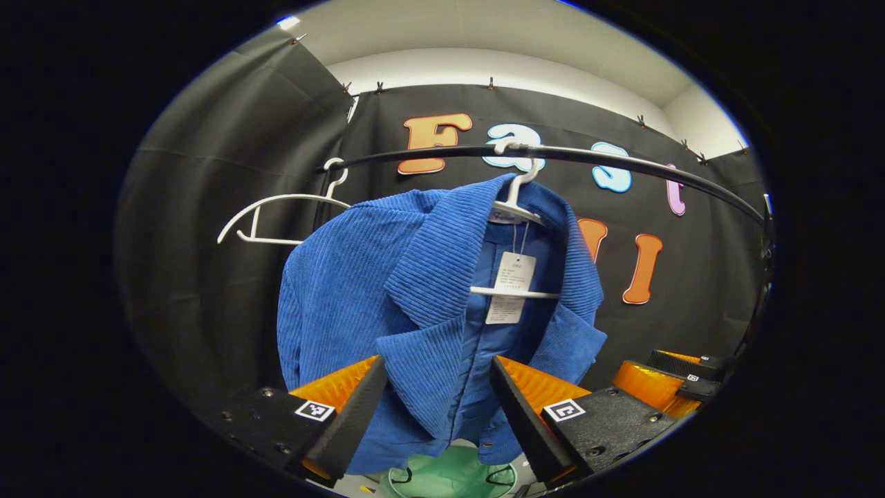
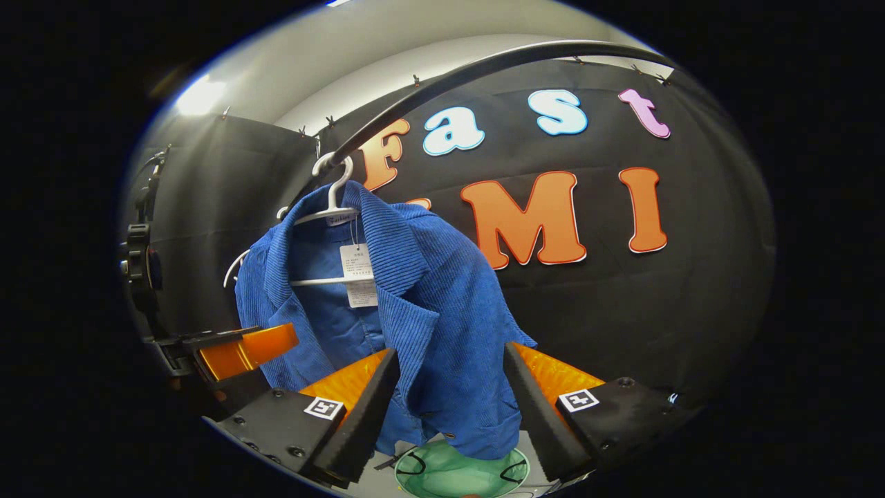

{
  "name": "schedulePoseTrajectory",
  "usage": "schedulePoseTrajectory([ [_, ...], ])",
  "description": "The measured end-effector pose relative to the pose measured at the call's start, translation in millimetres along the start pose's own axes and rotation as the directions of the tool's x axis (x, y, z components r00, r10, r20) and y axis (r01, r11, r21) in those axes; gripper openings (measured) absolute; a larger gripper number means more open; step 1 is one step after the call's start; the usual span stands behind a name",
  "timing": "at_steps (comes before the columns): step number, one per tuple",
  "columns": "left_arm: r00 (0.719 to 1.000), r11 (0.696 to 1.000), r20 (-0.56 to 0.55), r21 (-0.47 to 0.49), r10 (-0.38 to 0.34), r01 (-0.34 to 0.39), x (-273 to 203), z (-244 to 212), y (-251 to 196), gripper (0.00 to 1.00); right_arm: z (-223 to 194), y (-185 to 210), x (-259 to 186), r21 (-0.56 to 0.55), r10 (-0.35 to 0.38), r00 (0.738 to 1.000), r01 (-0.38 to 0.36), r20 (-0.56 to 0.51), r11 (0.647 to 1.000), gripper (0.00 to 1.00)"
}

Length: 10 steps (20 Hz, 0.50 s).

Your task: Grasp the clothes on the hanger with both hands and then place them into the laundry hamper below.

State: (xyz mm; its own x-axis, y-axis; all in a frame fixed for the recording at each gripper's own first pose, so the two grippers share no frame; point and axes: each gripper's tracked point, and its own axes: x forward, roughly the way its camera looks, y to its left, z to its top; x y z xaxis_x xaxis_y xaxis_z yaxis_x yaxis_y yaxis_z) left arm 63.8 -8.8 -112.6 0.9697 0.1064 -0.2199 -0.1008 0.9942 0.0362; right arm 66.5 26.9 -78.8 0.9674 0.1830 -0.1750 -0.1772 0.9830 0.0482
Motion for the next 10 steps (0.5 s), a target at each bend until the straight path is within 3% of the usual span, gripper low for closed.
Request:
schedulePoseTrajectory([
  [6,1.0,1.0,-0.007,0.007,-0.01,0.01,24.9,-1.1,13.2,0.92,-2.3,11.4,25.2,-0.007,-0.017,1.0,0.017,0.002,1.0,1.0],
  [10,0.999,0.999,-0.02,0.001,-0.041,0.041,41.2,-6.5,13.1,0.95,-1.9,22.9,38.5,-0.033,-0.024,1.0,0.025,0.01,0.999,0.98],
])
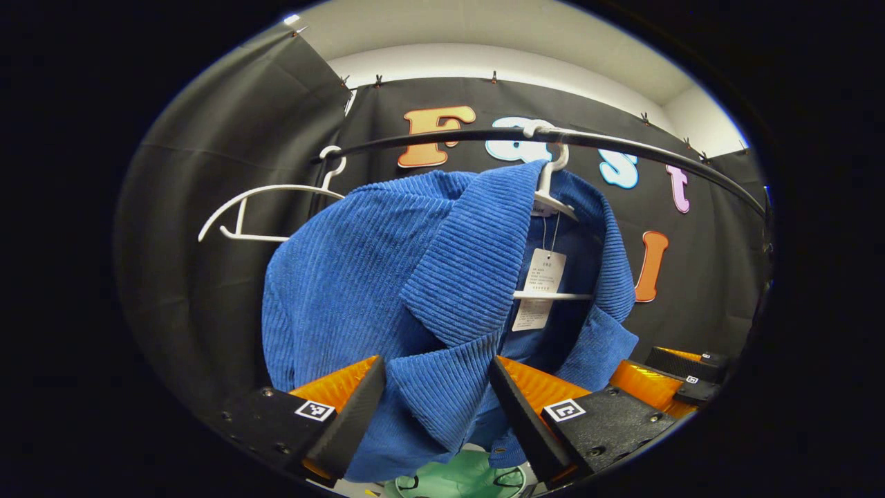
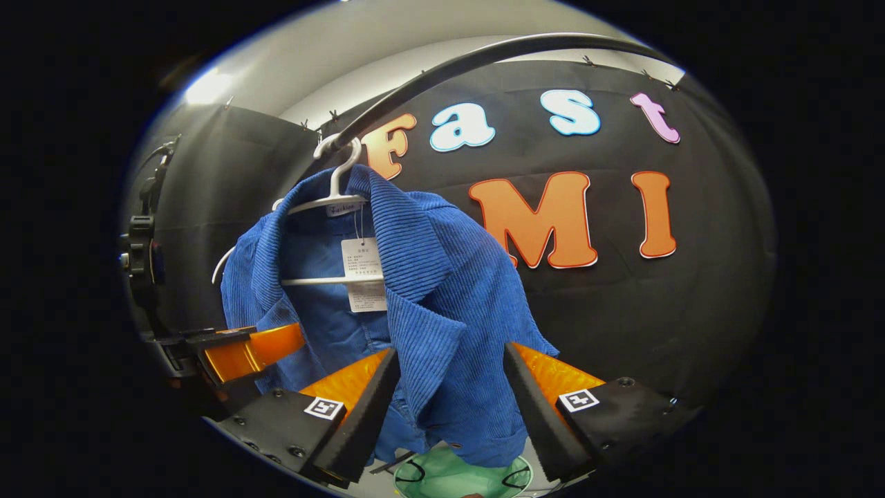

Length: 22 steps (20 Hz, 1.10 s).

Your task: Grasp the clothes on the hanger with both hands and then place them into the laundry hamper below.

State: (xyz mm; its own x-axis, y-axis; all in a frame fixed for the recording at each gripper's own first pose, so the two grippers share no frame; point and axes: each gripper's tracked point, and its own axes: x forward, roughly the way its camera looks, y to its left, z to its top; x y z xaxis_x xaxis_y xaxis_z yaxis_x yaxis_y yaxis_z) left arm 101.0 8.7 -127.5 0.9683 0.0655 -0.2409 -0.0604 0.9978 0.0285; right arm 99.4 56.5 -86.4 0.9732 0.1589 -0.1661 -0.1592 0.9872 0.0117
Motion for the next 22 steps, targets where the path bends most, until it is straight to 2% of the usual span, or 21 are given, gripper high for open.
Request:
schedulePoseTrajectory([
  [3,1.0,1.0,0.007,0.004,-0.013,0.013,13.4,0.4,4.2,0.98,3.8,6.4,10.0,-0.01,-0.002,1.0,0.002,0.023,1.0,0.97],
  [5,0.999,0.999,0.009,0.004,-0.032,0.032,20.1,0.7,2.8,0.98,3.9,4.8,19.2,-0.025,-0.016,1.0,0.017,0.027,1.0,0.98],
  [6,0.999,0.999,0.011,0.002,-0.042,0.042,23.4,1.5,3.7,0.95,4.5,5.5,24.1,-0.03,-0.022,0.999,0.023,0.029,0.999,0.98],
  [7,0.999,0.999,0.013,-0.002,-0.05,0.05,27.2,2.1,5.0,0.98,5.6,6.5,29.0,-0.031,-0.024,0.999,0.025,0.034,0.999,0.98],
  [8,0.998,0.998,0.015,-0.009,-0.059,0.059,29.1,3.0,4.5,0.94,6.8,9.6,34.0,-0.028,-0.023,0.999,0.024,0.038,0.999,1.0],
  [9,0.997,0.998,0.018,-0.015,-0.068,0.069,29.9,3.3,3.4,0.93,7.0,12.1,39.2,-0.025,-0.021,0.999,0.022,0.042,0.999,0.94],
  [10,0.997,0.997,0.02,-0.019,-0.081,0.081,31.4,4.1,2.3,0.98,6.6,13.9,44.8,-0.024,-0.021,0.999,0.022,0.043,0.999,0.98],
  [11,0.996,0.996,0.022,-0.021,-0.092,0.092,32.5,3.9,2.5,0.87,5.4,15.9,50.1,-0.026,-0.022,0.999,0.023,0.041,0.999,0.98],
  [12,0.995,0.995,0.026,-0.024,-0.1,0.1,33.8,5.3,2.5,0.83,4.9,17.8,54.7,-0.027,-0.019,0.999,0.02,0.04,0.999,0.98],
  [13,0.994,0.994,0.029,-0.025,-0.107,0.108,34.2,5.8,3.6,0.76,4.5,21.9,58.8,-0.026,-0.005,0.999,0.006,0.038,1.0,0.89],
  [14,0.993,0.993,0.03,-0.027,-0.112,0.113,36.0,5.5,4.5,0.68,4.7,23.9,62.1,-0.024,0.007,0.999,-0.006,0.039,1.0,0.98],
  [15,0.993,0.993,0.029,-0.028,-0.117,0.118,36.6,5.3,4.9,0.71,5.3,25.5,65.4,-0.022,0.017,0.999,-0.016,0.041,1.0,0.89],
  [16,0.992,0.992,0.031,-0.029,-0.121,0.122,38.2,5.8,6.4,0.63,5.9,26.9,68.6,-0.02,0.026,0.999,-0.025,0.043,0.999,1.0],
  [17,0.992,0.992,0.033,-0.031,-0.124,0.125,39.0,6.8,7.6,0.64,6.0,27.6,71.3,-0.019,0.028,0.999,-0.027,0.046,0.999,1.0],
  [18,0.991,0.991,0.032,-0.031,-0.127,0.128,39.2,6.4,8.7,0.59,6.4,25.0,74.0,-0.019,0.021,0.999,-0.02,0.049,1.0,0.99],
  [20,0.991,0.99,0.035,-0.044,-0.129,0.131,37.6,7.7,10.7,0.44,7.9,24.9,79.3,-0.005,0.028,0.999,-0.027,0.043,1.0,0.76],
  [21,0.991,0.99,0.035,-0.053,-0.125,0.127,34.8,7.9,12.5,0.36,8.1,24.2,80.1,0.008,0.031,0.999,-0.032,0.037,0.999,0.72],
  [22,0.991,0.99,0.04,-0.061,-0.124,0.126,32.9,10.3,14.3,0.27,8.7,26.5,79.9,0.024,0.047,0.998,-0.047,0.032,0.999,0.74],
])
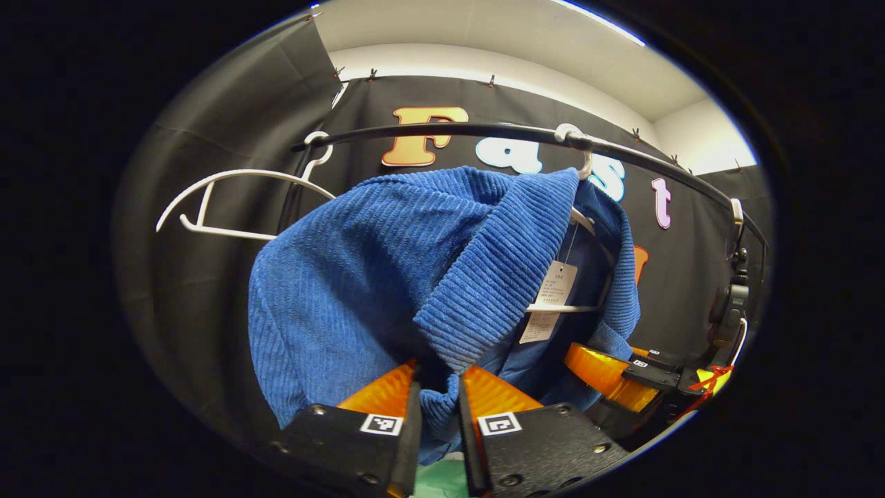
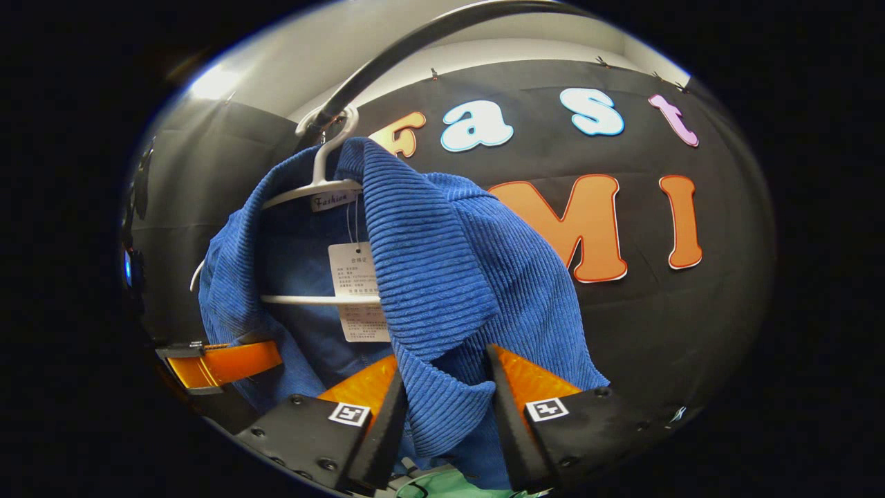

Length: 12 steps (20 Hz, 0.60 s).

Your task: Grasp the clothes on the hanger with both hands and then place them into the laundry hamper below.

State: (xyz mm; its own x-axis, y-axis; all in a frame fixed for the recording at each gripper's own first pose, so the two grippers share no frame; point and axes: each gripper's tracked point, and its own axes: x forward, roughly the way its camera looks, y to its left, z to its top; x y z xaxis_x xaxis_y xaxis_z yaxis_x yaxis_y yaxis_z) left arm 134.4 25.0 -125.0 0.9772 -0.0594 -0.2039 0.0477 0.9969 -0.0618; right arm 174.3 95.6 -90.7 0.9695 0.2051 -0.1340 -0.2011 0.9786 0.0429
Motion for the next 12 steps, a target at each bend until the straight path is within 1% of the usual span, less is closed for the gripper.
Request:
schedulePoseTrajectory([
  [2,1.0,1.0,-0.005,-0.004,-0.001,0.001,-2.8,2.4,-1.9,0.09,0.5,1.5,-3.1,0.037,0.041,0.999,-0.041,-0.005,0.998,0.5],
  [3,1.0,1.0,-0.017,0.014,-0.006,0.006,-5.1,1.8,-3.9,0.09,1.7,2.0,-6.7,0.053,0.062,0.998,-0.062,-0.003,0.997,0.38],
  [4,1.0,0.999,-0.018,0.032,-0.008,0.008,-7.4,3.5,-3.5,0.05,4.3,3.6,-9.8,0.068,0.081,0.997,-0.08,-0.003,0.994,0.34],
  [5,1.0,0.999,-0.015,0.041,-0.007,0.008,-10.8,5.4,-4.1,0.05,4.6,6.2,-12.1,0.082,0.108,0.994,-0.107,-0.011,0.991,0.29],
  [9,1.0,1.0,-0.007,0.018,-0.003,0.003,-27.3,14.5,-6.0,0.04,9.3,1.3,-16.9,0.133,0.177,0.984,-0.173,-0.016,0.976,0.29],
  [10,1.0,1.0,-0.005,0.016,-0.001,0.001,-33.0,18.4,-6.3,0.04,12.2,-0.7,-20.4,0.152,0.19,0.982,-0.186,-0.011,0.971,0.35],
  [11,1.0,1.0,0.004,0.016,0.004,-0.004,-39.8,24.1,-6.0,0.02,13.7,-3.2,-24.0,0.171,0.2,0.98,-0.196,-0.008,0.965,0.29],
  [12,1.0,1.0,0.016,0.015,0.011,-0.012,-46.8,30.2,-5.9,0.04,14.6,-13.0,-22.8,0.188,0.184,0.983,-0.179,-0.007,0.966,0.29],
])
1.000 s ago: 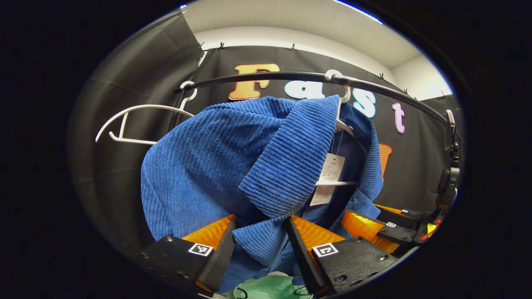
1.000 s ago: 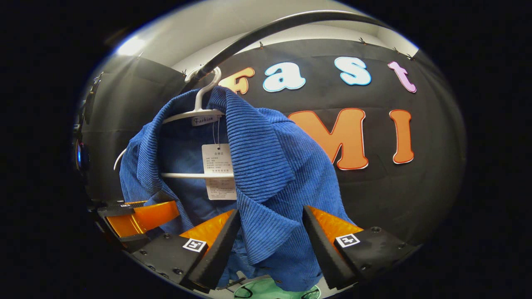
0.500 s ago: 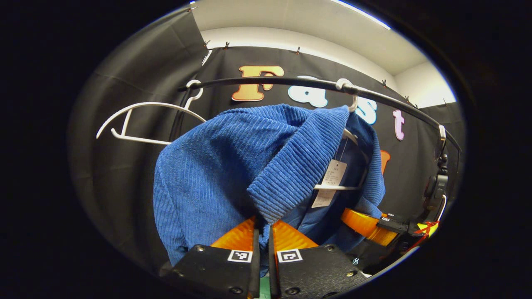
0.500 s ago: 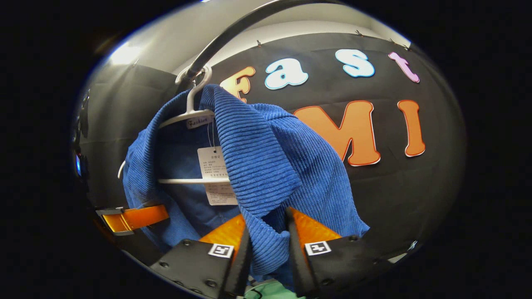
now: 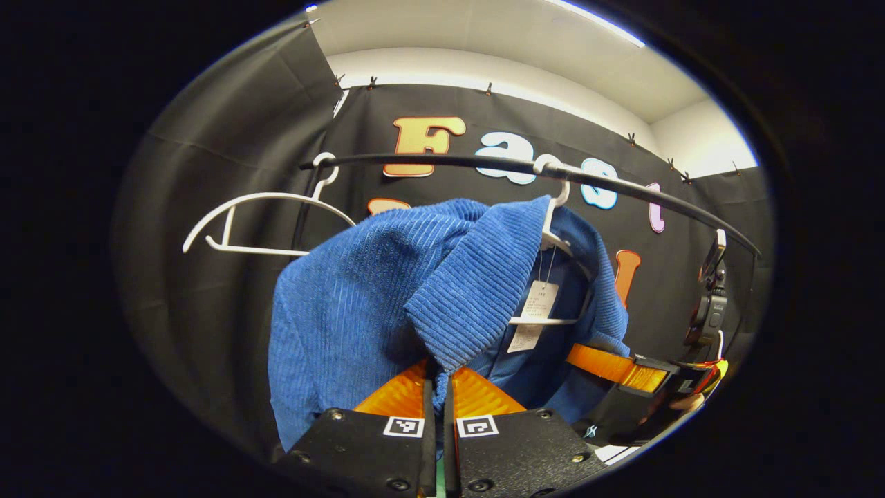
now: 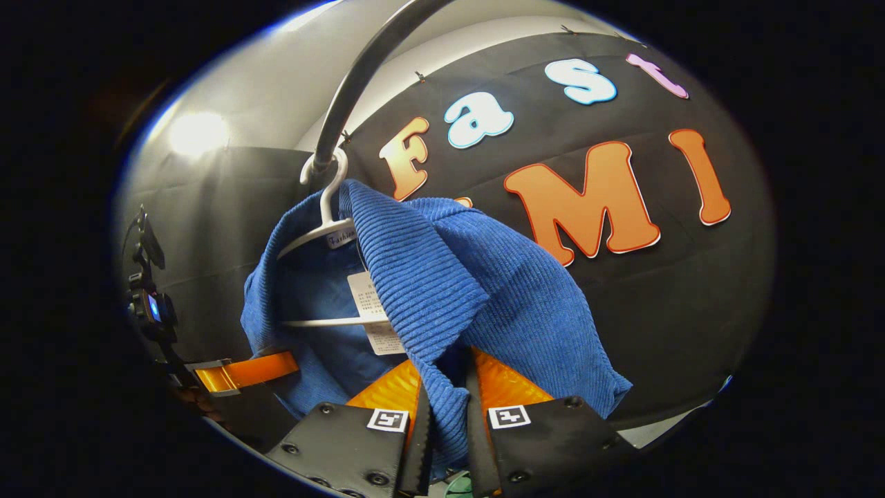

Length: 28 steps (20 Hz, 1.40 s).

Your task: Grasp the clothes on the hanger with both hands and then place them into the laundry hamper below.

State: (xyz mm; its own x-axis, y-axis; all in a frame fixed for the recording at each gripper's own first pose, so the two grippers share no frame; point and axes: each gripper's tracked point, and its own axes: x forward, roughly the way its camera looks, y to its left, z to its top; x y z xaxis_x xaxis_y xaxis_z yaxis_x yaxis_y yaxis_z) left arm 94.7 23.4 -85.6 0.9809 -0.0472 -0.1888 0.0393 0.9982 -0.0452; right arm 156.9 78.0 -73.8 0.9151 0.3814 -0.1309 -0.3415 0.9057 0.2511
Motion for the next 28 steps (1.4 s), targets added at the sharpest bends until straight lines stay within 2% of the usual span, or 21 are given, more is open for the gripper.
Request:
schedulePoseTrajectory([
  [2,1.0,1.0,0.019,-0.011,0.017,-0.017,-11.5,10.8,2.5,0.02,2.5,-2.7,-4.7,0.053,0.034,0.999,-0.034,0.0,0.998,0.12],
  [3,0.999,0.999,0.028,-0.019,0.027,-0.026,-16.8,16.0,4.0,0.06,3.4,-0.3,-8.1,0.081,0.053,0.999,-0.053,0.002,0.995,0.12],
  [4,0.999,0.999,0.036,-0.027,0.035,-0.034,-21.6,21.5,5.2,0.02,5.3,0.7,-10.3,0.107,0.072,0.997,-0.072,0.007,0.992,0.12],
  [6,0.997,0.998,0.056,-0.025,0.054,-0.053,-28.1,33.9,10.2,0.02,7.6,1.6,-13.7,0.173,0.114,0.993,-0.113,0.007,0.978,0.12],
  [8,0.993,0.997,0.084,-0.001,0.077,-0.077,-34.4,47.6,16.2,0.04,12.6,7.0,-18.2,0.268,0.173,0.985,-0.169,0.009,0.948,0.12],
  [10,0.99,0.997,0.112,-0.012,0.082,-0.081,-42.4,62.7,15.0,0.06,21.0,6.0,-24.5,0.387,0.23,0.973,-0.223,0.028,0.895,0.12],
  [13,0.985,0.995,0.143,-0.018,0.098,-0.097,-58.0,81.5,19.1,0.04,51.0,-7.1,-39.3,0.536,0.283,0.953,-0.295,0.107,0.791,0.12],
  [16,0.983,0.995,0.163,0.025,0.088,-0.093,-69.1,99.9,13.9,0.04,69.9,-11.8,-35.9,0.627,0.323,0.933,-0.346,0.156,0.698,0.12],
  [20,0.981,0.997,0.184,0.044,0.055,-0.064,-71.9,126.6,23.1,0.02,95.6,-13.6,-33.1,0.717,0.367,0.897,-0.424,0.248,0.553,0.12],
  [22,0.983,1.0,0.18,0.015,0.025,-0.028,-68.7,136.8,26.1,0.04,102.0,-18.6,-26.6,0.736,0.369,0.891,-0.435,0.266,0.52,0.12],
  [24,0.985,1.0,0.172,0.009,0.004,-0.006,-63.3,143.9,34.9,0.04,108.6,-19.3,-23.2,0.741,0.37,0.887,-0.442,0.276,0.506,0.12],
  [25,0.986,1.0,0.166,0.025,-0.002,-0.002,-58.9,146.4,39.4,0.06,112.3,-19.5,-22.4,0.741,0.372,0.885,-0.446,0.281,0.502,0.12],
  [28,0.988,0.997,0.153,0.083,-0.017,0.004,-46.0,151.1,52.6,0.04,114.3,-20.4,-16.8,0.747,0.373,0.885,-0.444,0.279,0.494,0.12],
])
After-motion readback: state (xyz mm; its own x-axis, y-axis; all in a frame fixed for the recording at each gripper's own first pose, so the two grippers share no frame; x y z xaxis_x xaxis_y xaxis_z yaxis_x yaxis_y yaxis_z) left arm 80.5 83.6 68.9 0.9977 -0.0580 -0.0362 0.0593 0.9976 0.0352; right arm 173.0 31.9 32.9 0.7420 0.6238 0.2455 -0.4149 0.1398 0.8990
